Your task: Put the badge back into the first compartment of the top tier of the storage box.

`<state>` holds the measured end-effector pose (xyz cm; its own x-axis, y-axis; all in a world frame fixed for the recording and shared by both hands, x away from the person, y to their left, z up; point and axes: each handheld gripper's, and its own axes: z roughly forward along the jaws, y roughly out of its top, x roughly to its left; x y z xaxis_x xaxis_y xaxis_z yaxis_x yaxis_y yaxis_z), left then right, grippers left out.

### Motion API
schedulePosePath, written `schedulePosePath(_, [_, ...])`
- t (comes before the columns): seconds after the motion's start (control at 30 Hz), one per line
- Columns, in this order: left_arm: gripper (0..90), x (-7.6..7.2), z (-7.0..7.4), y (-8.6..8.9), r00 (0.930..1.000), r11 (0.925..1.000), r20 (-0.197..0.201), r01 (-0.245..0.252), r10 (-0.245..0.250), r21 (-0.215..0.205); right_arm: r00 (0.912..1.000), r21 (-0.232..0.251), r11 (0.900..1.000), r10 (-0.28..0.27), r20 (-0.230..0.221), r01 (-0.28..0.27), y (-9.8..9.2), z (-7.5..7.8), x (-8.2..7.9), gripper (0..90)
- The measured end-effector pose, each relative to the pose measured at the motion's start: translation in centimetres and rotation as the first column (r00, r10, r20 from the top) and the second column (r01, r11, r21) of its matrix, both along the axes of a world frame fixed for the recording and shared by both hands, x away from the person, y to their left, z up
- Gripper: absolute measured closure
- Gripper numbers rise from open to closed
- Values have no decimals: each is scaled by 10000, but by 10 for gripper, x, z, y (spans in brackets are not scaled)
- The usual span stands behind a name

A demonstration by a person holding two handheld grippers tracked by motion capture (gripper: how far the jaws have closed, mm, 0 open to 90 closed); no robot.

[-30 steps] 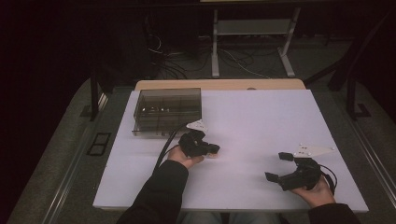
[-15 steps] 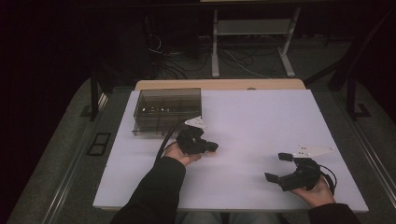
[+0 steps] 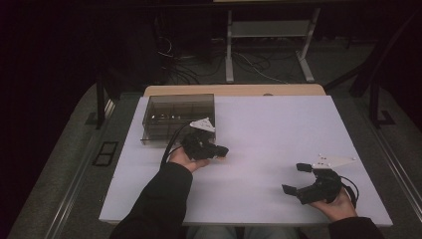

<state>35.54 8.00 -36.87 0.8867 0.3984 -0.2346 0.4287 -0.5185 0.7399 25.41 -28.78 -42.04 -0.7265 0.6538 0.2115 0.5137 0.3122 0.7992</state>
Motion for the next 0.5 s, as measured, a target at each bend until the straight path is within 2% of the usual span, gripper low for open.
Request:
schedulePosePath(0.2, [881, 3, 9, 9, 9997, 9989, 37, -244, 245, -392, 10000, -24, 10000, 65, 44, -65, 0, 0, 0, 3])
schedulePosePath(0.5, [880, 5, 16, 18, 9986, 9969, 98, -515, 521, -589, 10000, -19, 10000, 71, 16, -71, 0, -1, 0, 3])
